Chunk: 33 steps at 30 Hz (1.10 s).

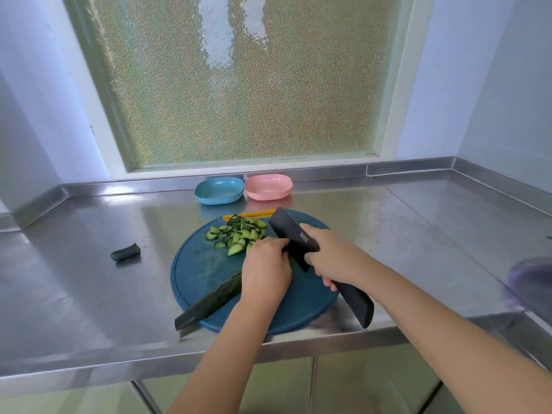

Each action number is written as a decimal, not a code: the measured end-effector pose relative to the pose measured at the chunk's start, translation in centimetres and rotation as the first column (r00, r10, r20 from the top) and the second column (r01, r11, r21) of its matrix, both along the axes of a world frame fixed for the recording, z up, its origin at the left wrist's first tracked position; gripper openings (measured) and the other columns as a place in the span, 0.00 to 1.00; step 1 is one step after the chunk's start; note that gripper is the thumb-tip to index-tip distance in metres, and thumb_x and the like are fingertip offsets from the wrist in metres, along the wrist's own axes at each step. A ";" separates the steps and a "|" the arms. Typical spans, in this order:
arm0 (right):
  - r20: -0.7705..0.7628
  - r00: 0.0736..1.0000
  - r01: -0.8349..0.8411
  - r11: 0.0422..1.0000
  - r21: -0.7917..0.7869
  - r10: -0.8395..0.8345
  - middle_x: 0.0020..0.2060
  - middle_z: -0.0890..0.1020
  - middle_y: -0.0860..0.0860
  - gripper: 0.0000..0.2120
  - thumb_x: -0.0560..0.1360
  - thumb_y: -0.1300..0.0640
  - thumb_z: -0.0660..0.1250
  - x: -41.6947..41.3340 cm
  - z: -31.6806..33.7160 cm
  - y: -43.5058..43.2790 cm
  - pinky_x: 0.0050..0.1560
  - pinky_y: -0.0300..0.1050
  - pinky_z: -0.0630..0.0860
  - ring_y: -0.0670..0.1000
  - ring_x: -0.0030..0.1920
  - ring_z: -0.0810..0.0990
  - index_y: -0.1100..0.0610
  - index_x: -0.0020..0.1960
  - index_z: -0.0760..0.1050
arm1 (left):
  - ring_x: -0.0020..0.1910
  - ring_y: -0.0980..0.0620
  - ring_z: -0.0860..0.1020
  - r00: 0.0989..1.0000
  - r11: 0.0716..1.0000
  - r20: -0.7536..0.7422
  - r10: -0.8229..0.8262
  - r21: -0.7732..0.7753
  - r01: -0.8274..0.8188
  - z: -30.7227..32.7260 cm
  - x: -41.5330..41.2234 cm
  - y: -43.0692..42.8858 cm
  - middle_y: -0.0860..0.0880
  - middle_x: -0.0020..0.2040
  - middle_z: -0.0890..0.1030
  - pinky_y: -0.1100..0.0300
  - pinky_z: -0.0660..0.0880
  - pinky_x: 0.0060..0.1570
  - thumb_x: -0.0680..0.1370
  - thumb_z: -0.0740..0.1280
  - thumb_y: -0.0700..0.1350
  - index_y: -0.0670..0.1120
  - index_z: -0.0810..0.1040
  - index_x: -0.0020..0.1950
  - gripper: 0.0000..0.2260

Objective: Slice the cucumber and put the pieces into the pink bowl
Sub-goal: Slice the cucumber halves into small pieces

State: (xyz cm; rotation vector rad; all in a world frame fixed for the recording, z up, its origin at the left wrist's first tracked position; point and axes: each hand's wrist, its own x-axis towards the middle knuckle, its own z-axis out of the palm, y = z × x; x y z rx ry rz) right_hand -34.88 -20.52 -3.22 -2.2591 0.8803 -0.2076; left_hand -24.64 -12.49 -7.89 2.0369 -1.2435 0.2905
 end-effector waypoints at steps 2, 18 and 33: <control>0.065 0.998 0.030 0.999 -0.022 -0.028 0.33 0.70 0.44 0.33 0.76 0.65 0.55 -0.4 0.5 -0.7 0.25 0.42 0.75 0.49 0.21 0.74 0.44 0.77 0.54 | 0.44 0.43 0.78 1.000 1.000 0.014 0.019 -0.007 -0.019 0.0 0.0 -0.2 0.44 0.44 0.82 0.53 0.75 0.43 0.70 0.66 0.33 0.41 0.82 0.47 0.09; -0.133 0.945 0.211 0.868 -0.449 -0.298 0.48 0.75 0.54 0.24 0.76 0.66 0.56 -0.7 0.4 0.4 0.40 0.46 0.69 0.56 0.45 0.74 0.55 0.71 0.58 | 0.53 0.47 0.76 0.984 0.854 0.162 0.075 0.500 -0.147 3.3 2.5 5.3 0.48 0.53 0.77 0.57 0.71 0.44 0.77 0.64 0.51 0.46 0.76 0.56 0.12; -0.347 0.887 0.177 0.919 -0.353 -0.304 0.70 0.69 0.60 0.36 0.78 0.67 0.56 5.7 0.8 5.0 0.59 0.51 0.72 0.59 0.66 0.71 0.62 0.77 0.37 | 0.28 0.53 0.80 0.337 0.988 -0.934 -0.120 -0.147 -0.053 3.4 7.6 9.6 0.44 0.29 0.78 0.66 0.73 0.26 0.79 0.62 0.47 0.38 0.77 0.39 0.15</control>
